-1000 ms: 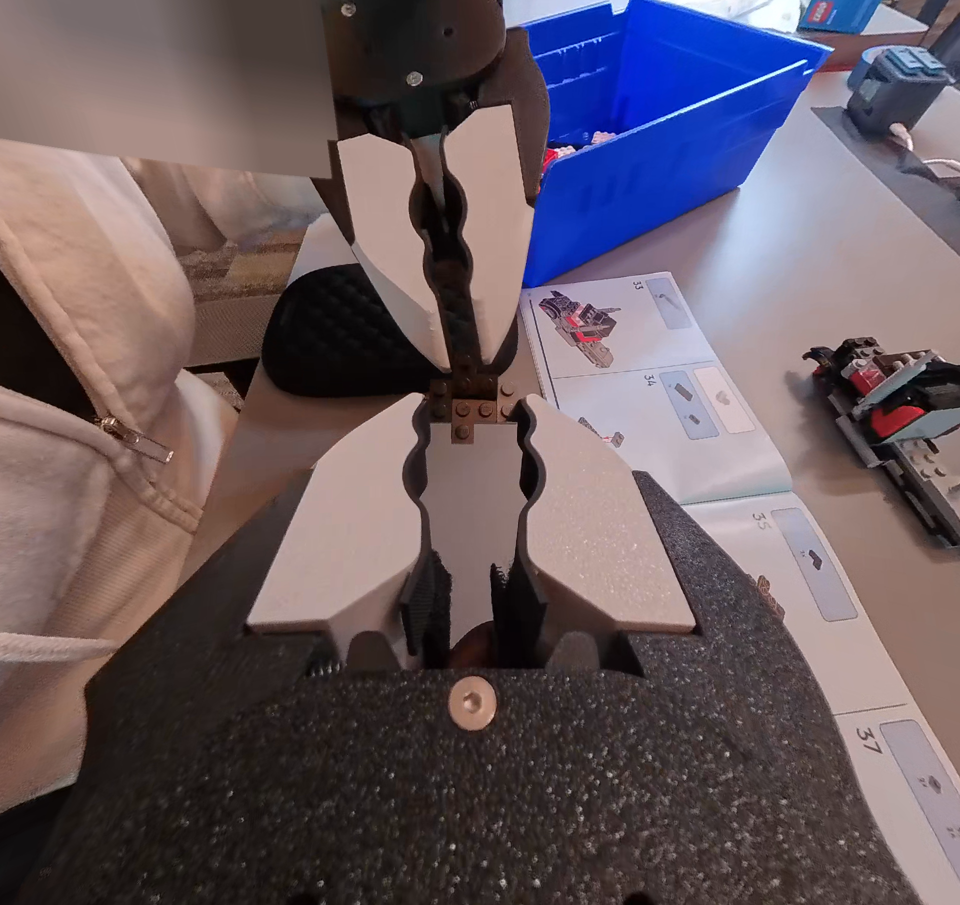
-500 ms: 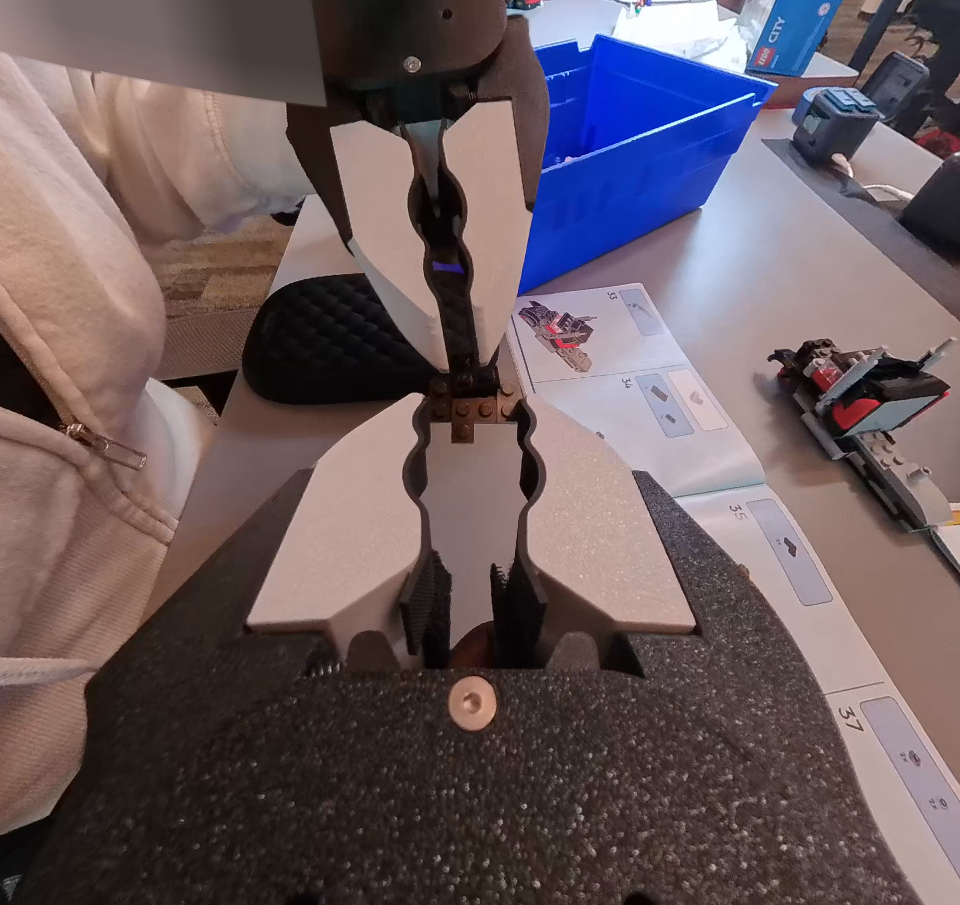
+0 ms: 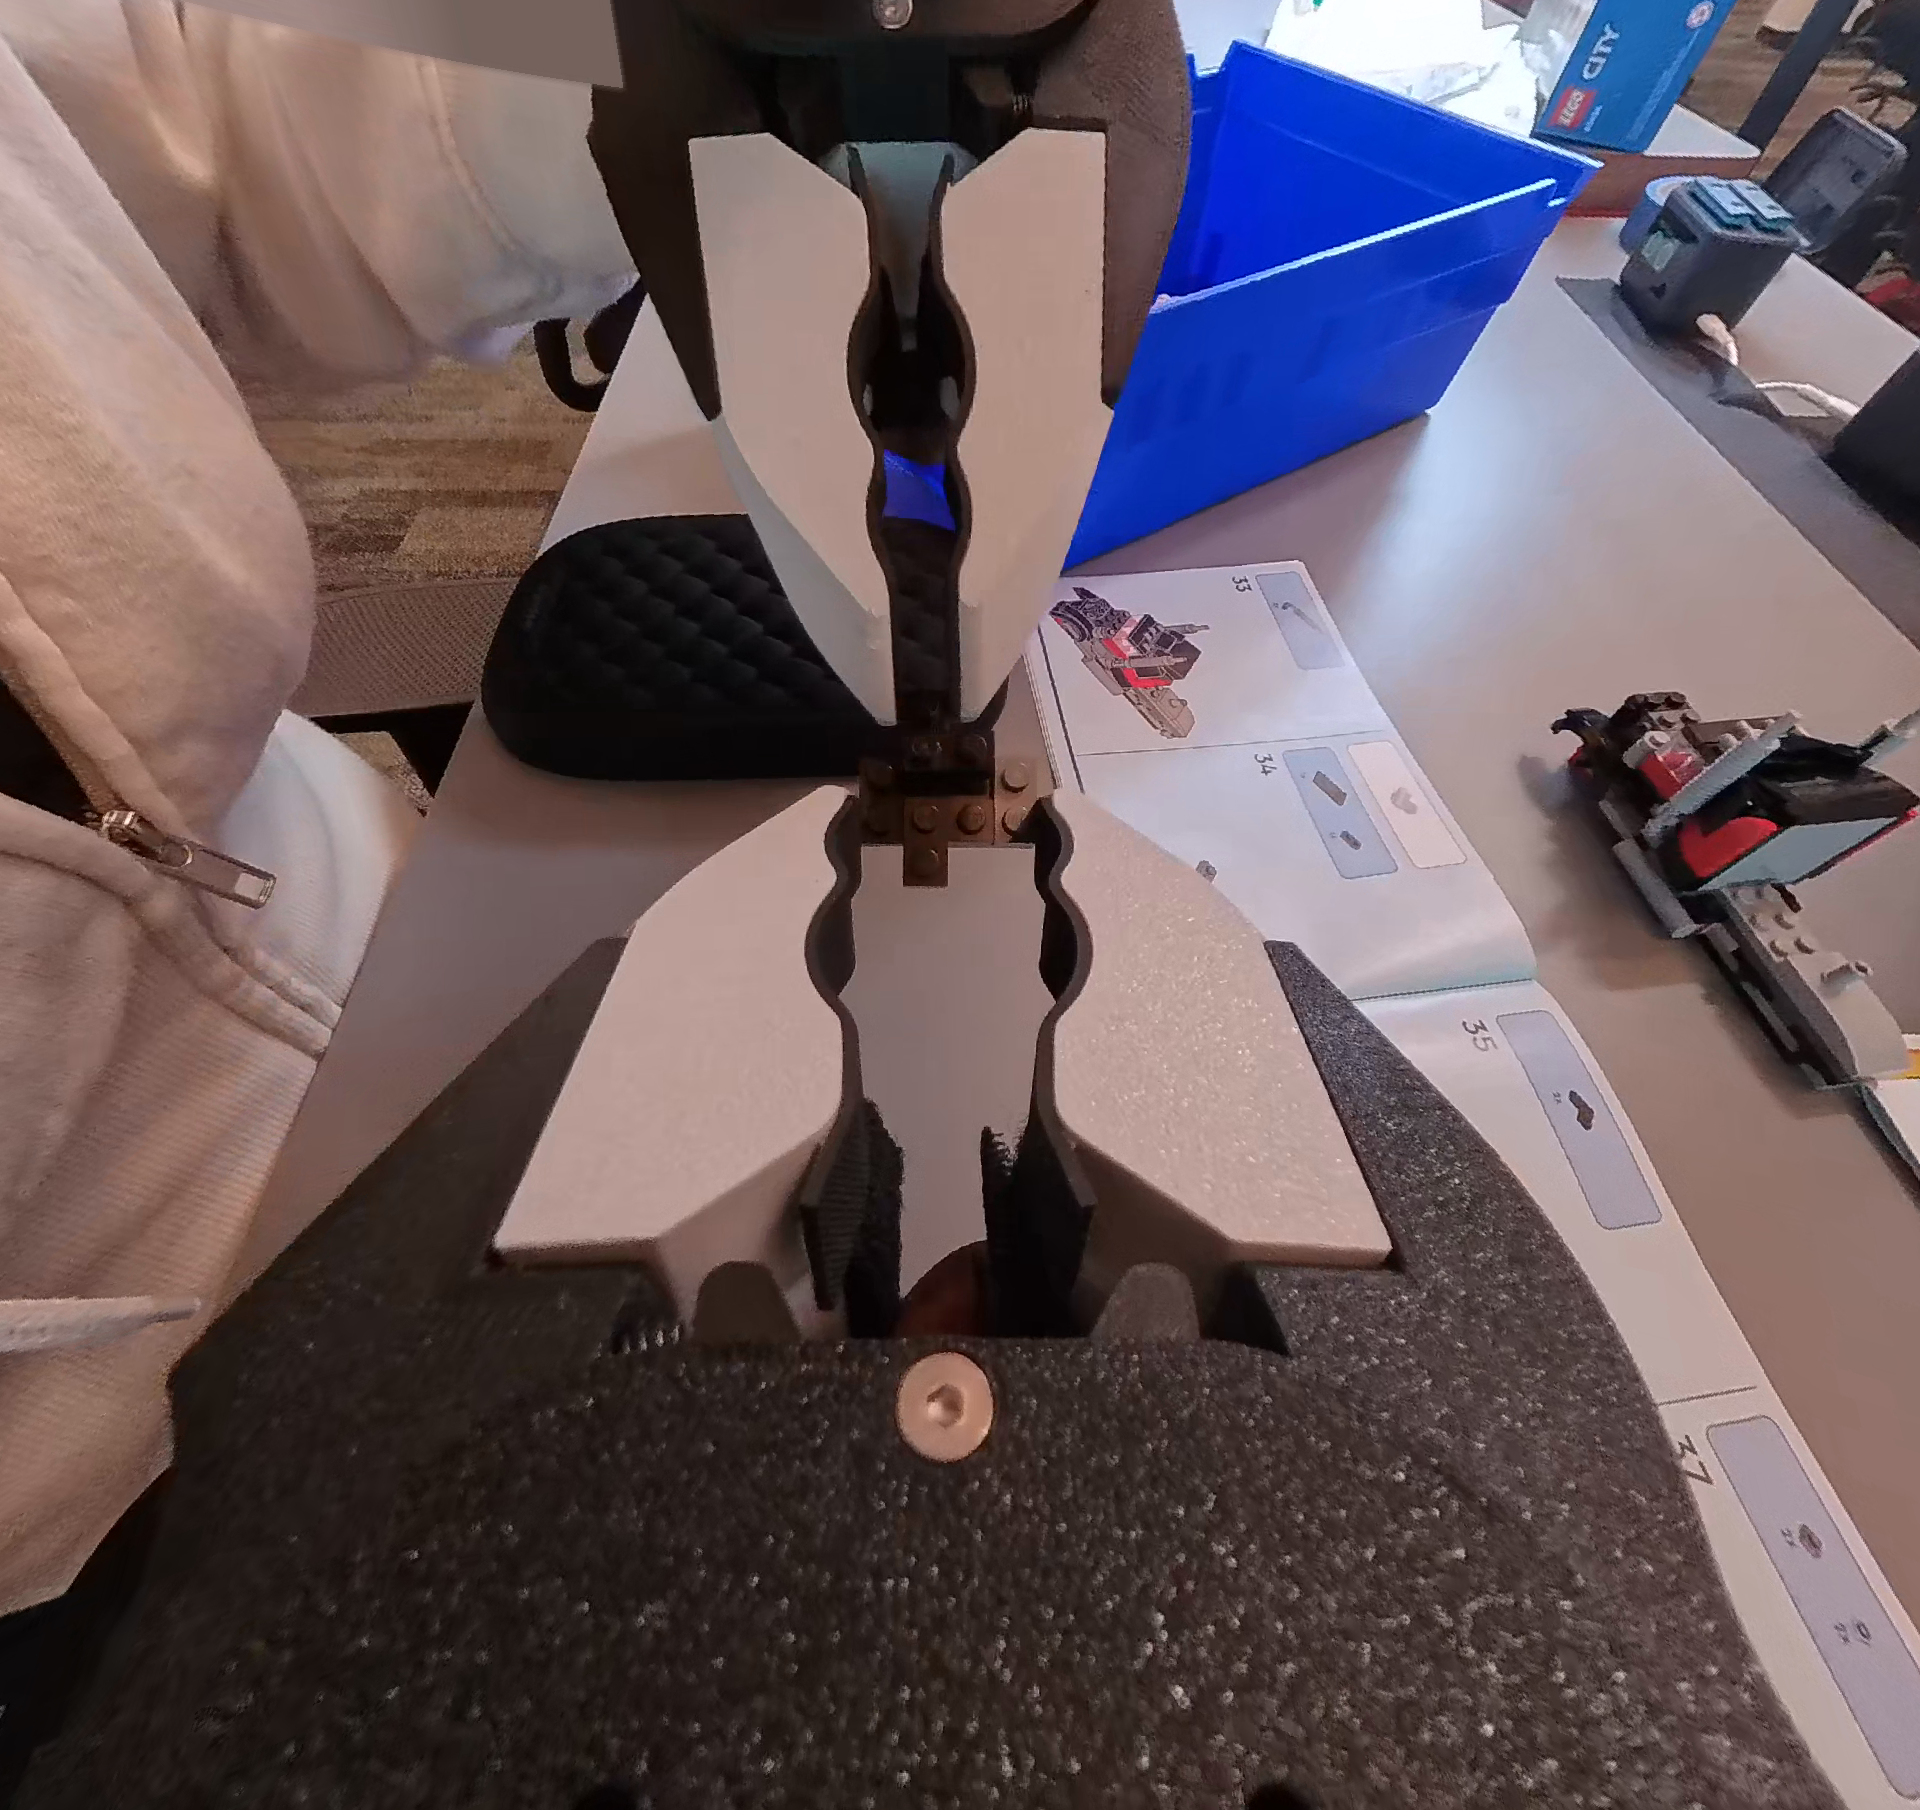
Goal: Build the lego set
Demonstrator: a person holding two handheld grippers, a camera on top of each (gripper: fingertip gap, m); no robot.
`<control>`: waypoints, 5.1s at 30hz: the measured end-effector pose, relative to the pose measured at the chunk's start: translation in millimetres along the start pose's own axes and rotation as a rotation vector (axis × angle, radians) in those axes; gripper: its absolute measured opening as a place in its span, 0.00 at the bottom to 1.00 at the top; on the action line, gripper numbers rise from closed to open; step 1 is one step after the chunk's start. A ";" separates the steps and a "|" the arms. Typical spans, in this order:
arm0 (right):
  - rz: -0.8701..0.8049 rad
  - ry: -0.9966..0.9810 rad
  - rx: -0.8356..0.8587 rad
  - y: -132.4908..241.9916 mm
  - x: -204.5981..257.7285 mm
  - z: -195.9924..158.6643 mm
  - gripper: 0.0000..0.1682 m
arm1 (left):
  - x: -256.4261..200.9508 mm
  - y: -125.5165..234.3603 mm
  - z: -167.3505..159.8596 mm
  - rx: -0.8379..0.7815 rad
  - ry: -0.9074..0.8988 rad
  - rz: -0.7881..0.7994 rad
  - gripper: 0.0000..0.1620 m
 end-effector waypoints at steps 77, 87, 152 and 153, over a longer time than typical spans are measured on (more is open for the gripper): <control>-0.222 0.278 -0.035 4.1 -12.7 -10.9 0.02 | 18.5 -10.9 -7.8 -0.456 0.951 -0.132 0.02; -0.365 -0.081 0.299 52.8 -42.4 -83.1 0.23 | 16.0 15.6 -18.1 -0.526 0.551 0.129 0.17; -0.253 -0.063 0.214 42.5 -35.1 -75.9 0.11 | 75.9 -44.5 5.5 -0.547 1.040 -0.264 0.05; -0.251 -0.069 0.202 43.0 -35.6 -74.9 0.11 | 76.6 -48.2 4.8 -0.515 1.032 -0.257 0.05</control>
Point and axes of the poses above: each gripper's, where its closed fingertips meet, y back along the fingers, z out of its top, x = y × z across the jaws, the point moved 1 cm from there along y, back along the fingers, and after that the axes turned 6 degrees about -z, right-handed, at the moved point
